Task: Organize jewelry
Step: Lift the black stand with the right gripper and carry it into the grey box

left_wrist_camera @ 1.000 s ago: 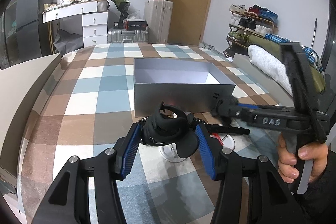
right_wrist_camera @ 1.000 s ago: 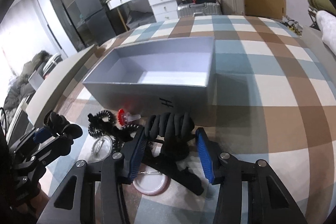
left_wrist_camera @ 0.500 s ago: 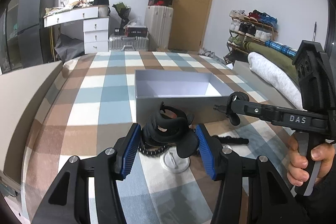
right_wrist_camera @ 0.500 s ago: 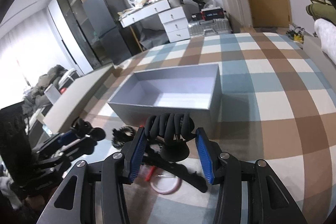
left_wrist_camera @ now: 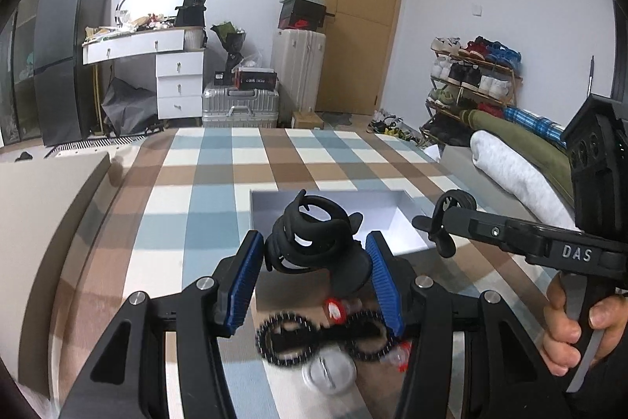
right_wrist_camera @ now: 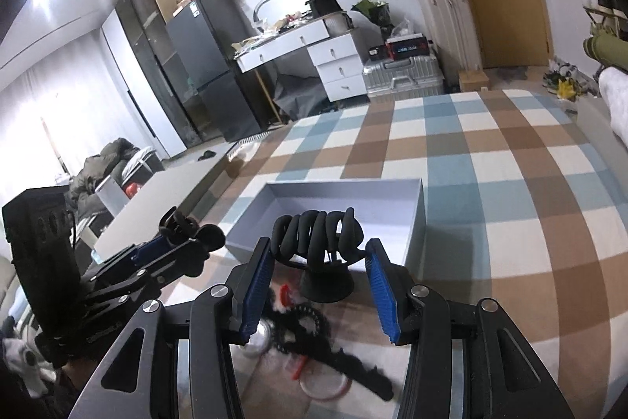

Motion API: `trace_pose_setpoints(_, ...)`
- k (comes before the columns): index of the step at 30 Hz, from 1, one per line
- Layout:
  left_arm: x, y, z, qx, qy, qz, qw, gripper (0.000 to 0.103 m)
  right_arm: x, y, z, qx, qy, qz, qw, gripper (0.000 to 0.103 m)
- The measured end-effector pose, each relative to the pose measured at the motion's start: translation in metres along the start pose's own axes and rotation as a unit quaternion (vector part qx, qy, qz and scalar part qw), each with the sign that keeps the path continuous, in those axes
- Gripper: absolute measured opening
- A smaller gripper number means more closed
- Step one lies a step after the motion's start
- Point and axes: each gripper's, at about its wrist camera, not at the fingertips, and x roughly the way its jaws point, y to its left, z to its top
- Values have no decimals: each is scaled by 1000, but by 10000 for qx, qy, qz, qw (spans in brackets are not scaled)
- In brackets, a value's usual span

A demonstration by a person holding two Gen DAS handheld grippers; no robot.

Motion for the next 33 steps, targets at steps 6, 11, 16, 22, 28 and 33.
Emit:
trace_pose_setpoints(6, 15, 1, 8, -38, 9, 28, 10000, 48, 13, -9, 9, 288, 57, 202, 9994, 47)
trace_pose_setpoints(11, 27, 0, 10, -39, 111, 98, 9999, 48, 27, -15, 11, 461, 159, 279, 9984, 47)
trace_pose_setpoints(16, 41, -2, 12, 21, 228, 189, 9996, 48, 34, -19, 13, 556, 202, 273, 9979, 47)
trace_pose_setpoints(22, 53, -4, 8, 22, 375, 266, 9989, 48, 42, -23, 13, 608, 310, 206, 9975, 47)
trace_pose_setpoints(28, 59, -10, 3, 194, 567, 324, 9977, 48, 51, -29, 12, 618, 469, 285, 9966, 47)
trace_pose_setpoints(33, 56, -16, -1, 291, 728, 258, 9966, 48, 54, -29, 14, 544, 525, 267, 9968, 47)
